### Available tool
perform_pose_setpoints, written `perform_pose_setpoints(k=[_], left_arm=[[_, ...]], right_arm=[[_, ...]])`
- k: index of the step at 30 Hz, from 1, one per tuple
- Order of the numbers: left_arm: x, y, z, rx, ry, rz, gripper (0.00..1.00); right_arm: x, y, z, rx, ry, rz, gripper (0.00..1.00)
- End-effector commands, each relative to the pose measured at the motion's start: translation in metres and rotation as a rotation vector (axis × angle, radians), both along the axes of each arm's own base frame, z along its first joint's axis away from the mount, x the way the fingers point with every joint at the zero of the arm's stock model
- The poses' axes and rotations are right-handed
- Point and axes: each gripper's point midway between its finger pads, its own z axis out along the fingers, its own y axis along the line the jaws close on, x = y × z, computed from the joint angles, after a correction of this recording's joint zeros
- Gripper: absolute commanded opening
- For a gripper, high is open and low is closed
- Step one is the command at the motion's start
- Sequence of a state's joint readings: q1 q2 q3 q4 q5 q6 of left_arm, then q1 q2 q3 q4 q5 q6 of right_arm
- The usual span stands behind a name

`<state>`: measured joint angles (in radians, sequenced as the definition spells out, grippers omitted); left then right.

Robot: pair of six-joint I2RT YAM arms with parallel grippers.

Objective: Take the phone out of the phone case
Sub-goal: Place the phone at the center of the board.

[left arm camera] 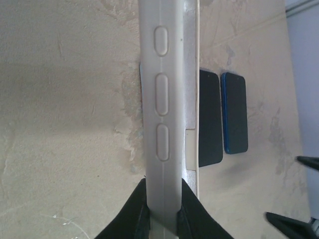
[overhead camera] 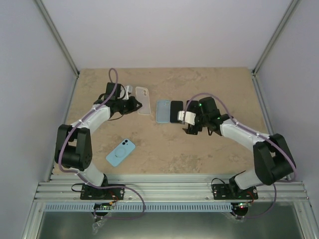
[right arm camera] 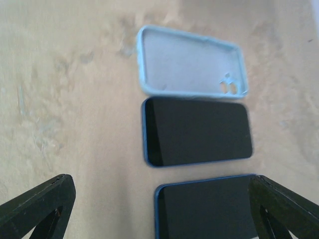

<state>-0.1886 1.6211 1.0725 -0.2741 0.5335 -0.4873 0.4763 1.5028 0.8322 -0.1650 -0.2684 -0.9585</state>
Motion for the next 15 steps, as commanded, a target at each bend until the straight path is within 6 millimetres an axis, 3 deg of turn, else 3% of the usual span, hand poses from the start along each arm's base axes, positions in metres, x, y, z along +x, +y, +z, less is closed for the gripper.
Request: perform_pose_setpoints(k=[1, 9, 15], left_arm=[[0.0, -0.002, -0.001, 0.06, -0.065, -0.12, 0.0], [0.001, -0.01, -0.019, 0.05, -0.027, -0.201, 0.0], [0.008, -0.005, -0.04, 0.015, 0.039, -0.178, 0.0]], right_arm=[[-0.006, 0.006, 0.042, 0.153, 0.075, -0.033, 0.97], [-0.001, -0.003, 0.092, 0.333, 0.124, -0.143, 0.98], [-0.001, -0.015, 0.101, 0.396, 0.13, -0.211, 0.98]])
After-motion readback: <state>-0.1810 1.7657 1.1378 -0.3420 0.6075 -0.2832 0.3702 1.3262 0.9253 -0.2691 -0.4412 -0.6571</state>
